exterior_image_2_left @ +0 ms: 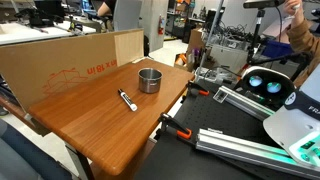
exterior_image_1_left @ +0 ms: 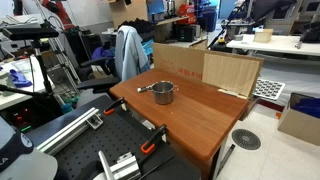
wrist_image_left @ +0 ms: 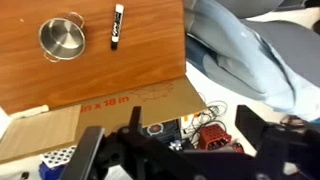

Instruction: Put the marker in the silver pot

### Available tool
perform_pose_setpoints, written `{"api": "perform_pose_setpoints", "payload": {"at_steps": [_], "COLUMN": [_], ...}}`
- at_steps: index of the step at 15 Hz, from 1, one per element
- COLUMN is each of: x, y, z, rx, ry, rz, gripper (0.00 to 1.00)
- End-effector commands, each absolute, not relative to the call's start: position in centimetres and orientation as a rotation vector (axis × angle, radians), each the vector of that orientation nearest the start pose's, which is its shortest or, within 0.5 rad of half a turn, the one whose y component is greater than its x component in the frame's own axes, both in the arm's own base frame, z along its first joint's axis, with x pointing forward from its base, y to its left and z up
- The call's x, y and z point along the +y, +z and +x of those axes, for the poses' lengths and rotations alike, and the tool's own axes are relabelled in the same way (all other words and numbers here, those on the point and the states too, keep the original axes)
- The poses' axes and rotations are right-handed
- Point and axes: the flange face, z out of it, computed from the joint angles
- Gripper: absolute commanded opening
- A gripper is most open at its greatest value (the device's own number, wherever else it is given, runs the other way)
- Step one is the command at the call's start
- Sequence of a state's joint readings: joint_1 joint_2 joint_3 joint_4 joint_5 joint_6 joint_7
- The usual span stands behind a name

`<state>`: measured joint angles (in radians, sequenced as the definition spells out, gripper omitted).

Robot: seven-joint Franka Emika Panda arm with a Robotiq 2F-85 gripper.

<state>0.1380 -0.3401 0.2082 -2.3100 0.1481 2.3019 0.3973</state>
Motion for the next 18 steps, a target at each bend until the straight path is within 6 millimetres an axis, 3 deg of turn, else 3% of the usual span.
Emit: {"api": "perform_pose_setpoints", "payload": {"at_steps": [1, 6, 12, 18], "x": [17.1, 16.8, 17.5, 16.1], "y": [51.0, 47.2, 37.4, 29.0], "z": [44.6, 46.8, 50.8, 54.6], "rx": [0.194, 0.239, 0.311, 0.385], "ry": [-0.424, -0.316, -0.191, -0.113], "rz": [-2.935, -2.969, -3.053, -3.108], "gripper": [1.0, 1.0, 1.0, 1.0]}}
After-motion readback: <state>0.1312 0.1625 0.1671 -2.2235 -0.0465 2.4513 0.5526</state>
